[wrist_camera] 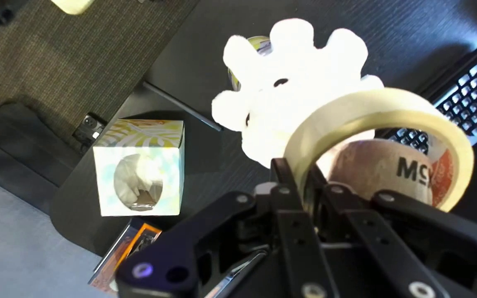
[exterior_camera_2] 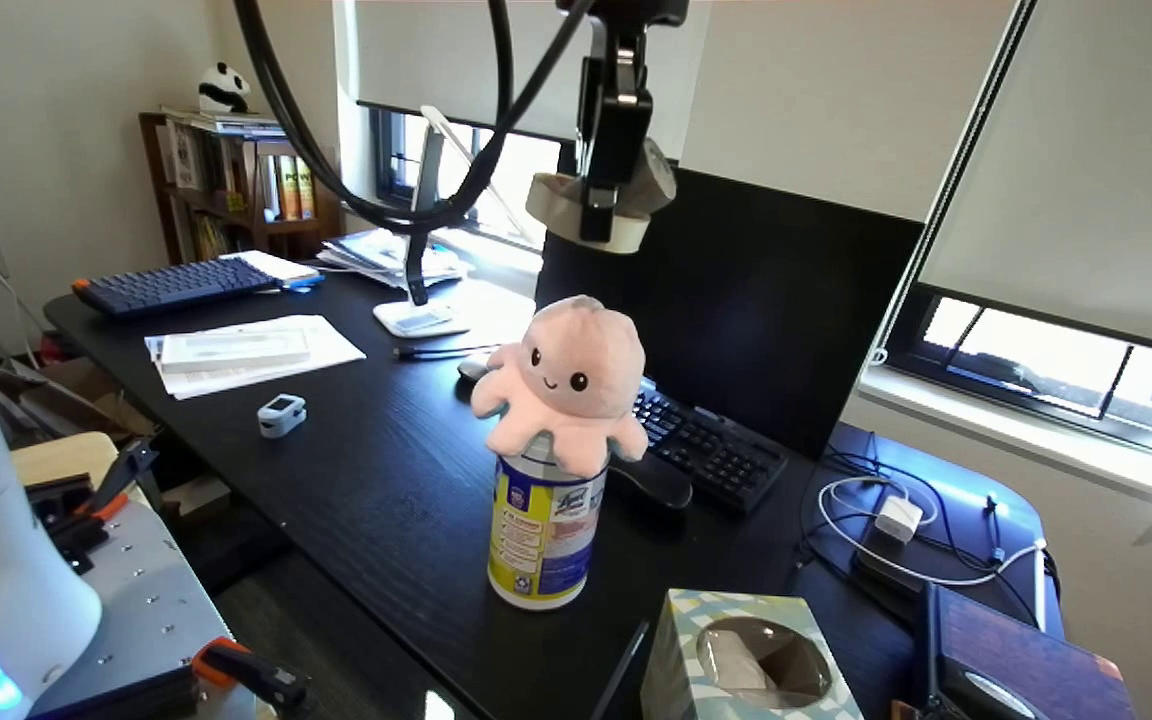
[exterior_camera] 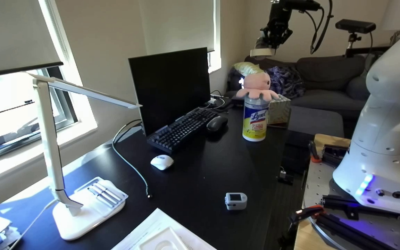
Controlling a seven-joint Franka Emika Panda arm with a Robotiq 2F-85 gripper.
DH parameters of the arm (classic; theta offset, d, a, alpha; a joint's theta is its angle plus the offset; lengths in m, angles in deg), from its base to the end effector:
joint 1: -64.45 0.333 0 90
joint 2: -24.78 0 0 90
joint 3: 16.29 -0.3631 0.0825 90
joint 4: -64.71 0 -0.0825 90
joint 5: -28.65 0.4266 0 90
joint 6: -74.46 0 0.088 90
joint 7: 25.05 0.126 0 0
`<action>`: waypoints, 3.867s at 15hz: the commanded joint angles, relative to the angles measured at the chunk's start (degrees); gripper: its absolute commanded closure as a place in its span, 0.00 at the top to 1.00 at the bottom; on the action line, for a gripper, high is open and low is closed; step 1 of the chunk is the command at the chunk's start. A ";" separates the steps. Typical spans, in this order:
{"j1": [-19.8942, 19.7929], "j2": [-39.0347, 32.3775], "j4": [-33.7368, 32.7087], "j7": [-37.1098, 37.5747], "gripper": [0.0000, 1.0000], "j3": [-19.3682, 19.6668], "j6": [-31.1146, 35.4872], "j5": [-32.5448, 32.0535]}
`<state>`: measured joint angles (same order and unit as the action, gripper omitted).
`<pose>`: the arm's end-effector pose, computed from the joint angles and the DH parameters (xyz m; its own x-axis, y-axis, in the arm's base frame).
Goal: Place object on top of the box to the right on top of the pink doll
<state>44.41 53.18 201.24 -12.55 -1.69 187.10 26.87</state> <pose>0.3487 -0.2547 0.5112 0.7043 -0.7085 0.0447 -0.7022 -0.7045 -0.1028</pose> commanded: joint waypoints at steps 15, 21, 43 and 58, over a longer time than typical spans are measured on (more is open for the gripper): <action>-1.31 4.11 18.06 -4.19 0.07 -2.44 23.26 -11.26; -1.77 4.40 18.91 -4.28 0.55 -2.21 24.75 -10.60; -4.31 10.82 17.04 -4.21 1.00 0.62 16.51 -7.83; -0.75 8.60 -13.51 -8.55 1.00 1.13 -18.98 -8.89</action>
<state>42.32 65.72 194.85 -20.54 0.28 174.00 18.06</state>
